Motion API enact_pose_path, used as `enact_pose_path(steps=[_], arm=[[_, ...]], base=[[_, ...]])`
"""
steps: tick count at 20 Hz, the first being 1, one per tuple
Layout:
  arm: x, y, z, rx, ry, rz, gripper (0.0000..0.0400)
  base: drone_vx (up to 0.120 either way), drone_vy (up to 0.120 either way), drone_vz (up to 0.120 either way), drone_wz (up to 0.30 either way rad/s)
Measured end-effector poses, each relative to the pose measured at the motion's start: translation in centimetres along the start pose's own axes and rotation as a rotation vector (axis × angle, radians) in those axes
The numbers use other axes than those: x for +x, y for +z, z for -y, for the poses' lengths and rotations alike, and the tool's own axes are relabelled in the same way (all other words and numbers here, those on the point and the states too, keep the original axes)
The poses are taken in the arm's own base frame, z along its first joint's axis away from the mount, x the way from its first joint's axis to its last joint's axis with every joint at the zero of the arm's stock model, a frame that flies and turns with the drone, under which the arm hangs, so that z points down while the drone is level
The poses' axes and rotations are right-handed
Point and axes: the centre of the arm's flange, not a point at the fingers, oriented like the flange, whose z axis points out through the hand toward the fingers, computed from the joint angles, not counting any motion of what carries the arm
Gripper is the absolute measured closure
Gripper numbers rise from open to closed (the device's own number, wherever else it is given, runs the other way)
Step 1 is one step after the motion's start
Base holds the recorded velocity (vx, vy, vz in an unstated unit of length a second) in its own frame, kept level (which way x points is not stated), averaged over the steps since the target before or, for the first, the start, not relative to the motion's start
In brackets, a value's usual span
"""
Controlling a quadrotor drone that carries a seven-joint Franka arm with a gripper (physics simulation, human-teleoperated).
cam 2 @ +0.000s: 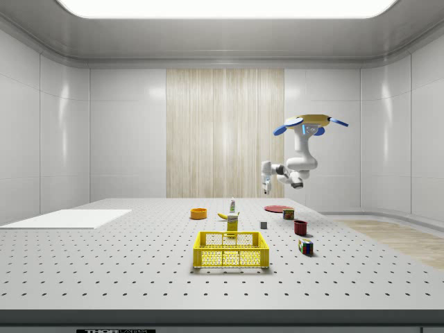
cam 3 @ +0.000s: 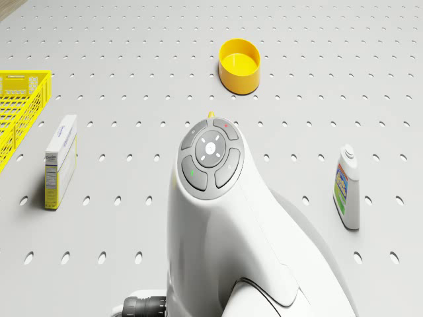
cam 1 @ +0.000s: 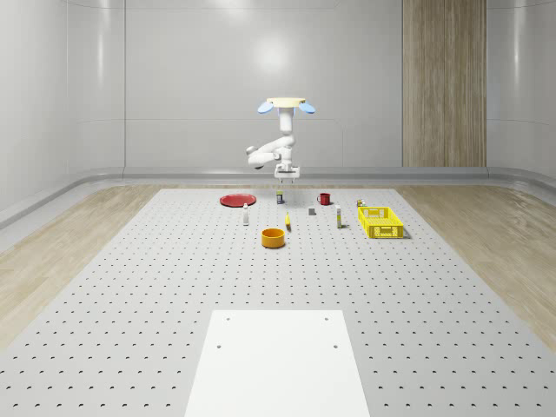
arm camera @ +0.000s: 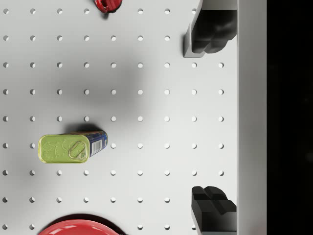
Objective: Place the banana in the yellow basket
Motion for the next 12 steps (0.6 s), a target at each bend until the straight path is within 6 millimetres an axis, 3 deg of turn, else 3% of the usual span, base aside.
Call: enact_pose_path(steps=[3, 9, 12], arm=[[0.00, 0.00, 0.00, 0.000, 0.000, 0.000, 0.0000], [0.00, 0.00, 0.00, -0.001, 0.000, -0.001, 0.0000], [0.00, 0.00, 0.00, -0.001, 0.000, -0.001, 0.0000]], base=[[0.120, 0.000, 0.000, 0.000], [0.120, 0.000, -0.120, 0.000], [0.120, 0.000, 0.000, 0.000]])
